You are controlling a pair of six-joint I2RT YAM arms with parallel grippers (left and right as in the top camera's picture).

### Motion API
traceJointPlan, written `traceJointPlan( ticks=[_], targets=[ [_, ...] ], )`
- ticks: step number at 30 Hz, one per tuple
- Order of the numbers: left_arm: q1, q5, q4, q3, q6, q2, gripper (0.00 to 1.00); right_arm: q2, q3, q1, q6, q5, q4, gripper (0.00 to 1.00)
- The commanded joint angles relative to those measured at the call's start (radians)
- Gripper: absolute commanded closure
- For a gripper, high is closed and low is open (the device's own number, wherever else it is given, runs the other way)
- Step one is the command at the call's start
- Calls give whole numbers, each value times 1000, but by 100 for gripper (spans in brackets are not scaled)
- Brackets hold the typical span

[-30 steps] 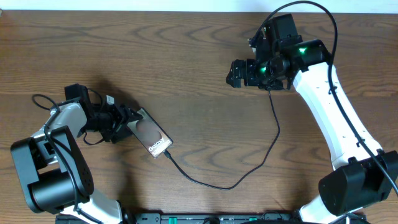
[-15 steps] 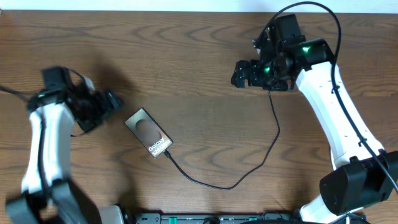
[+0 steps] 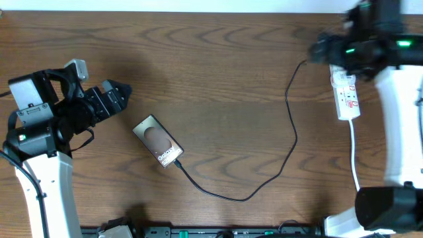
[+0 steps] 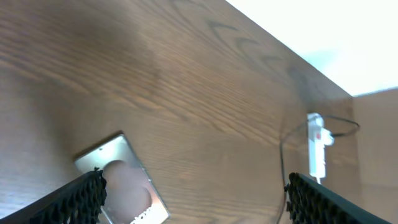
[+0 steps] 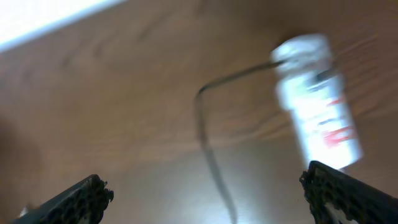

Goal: Plug charger to phone and switch on socket
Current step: 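Open the left gripper and retract the left arm, then move the right gripper to the power strip's orange switch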

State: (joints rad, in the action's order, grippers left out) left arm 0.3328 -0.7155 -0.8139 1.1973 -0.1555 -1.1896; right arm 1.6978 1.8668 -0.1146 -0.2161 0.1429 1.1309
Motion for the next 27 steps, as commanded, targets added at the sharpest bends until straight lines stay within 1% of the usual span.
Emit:
traceJointPlan(
  ticks=[1,4,8,10,12,14,16,17,21,27],
  targets=[
    [1,-60,3,3,45,-5,8,-18,37,-141,58,17,-2,1],
    [1,-60,11,3,47,-5,9,-2,38,-288,136,183,-12,1],
    [1,-60,23,3,47,-5,9,71,38,-475,231,413,0,1],
    [1,-60,27,3,47,-5,9,125,38,-532,314,491,17,1],
    [1,-60,31,3,47,-5,9,185,38,-561,408,524,55,1],
    [1,-60,34,3,47,-5,9,253,38,-565,526,530,103,1],
    [2,-60,37,3,47,-5,8,314,39,-549,613,525,137,1],
    [1,-60,39,3,46,-5,9,337,42,-539,627,514,145,1],
    [1,-60,39,3,38,-5,8,438,95,-494,620,453,146,1],
    [1,-60,37,3,27,-5,8,548,256,-424,598,377,165,1]
  ],
)
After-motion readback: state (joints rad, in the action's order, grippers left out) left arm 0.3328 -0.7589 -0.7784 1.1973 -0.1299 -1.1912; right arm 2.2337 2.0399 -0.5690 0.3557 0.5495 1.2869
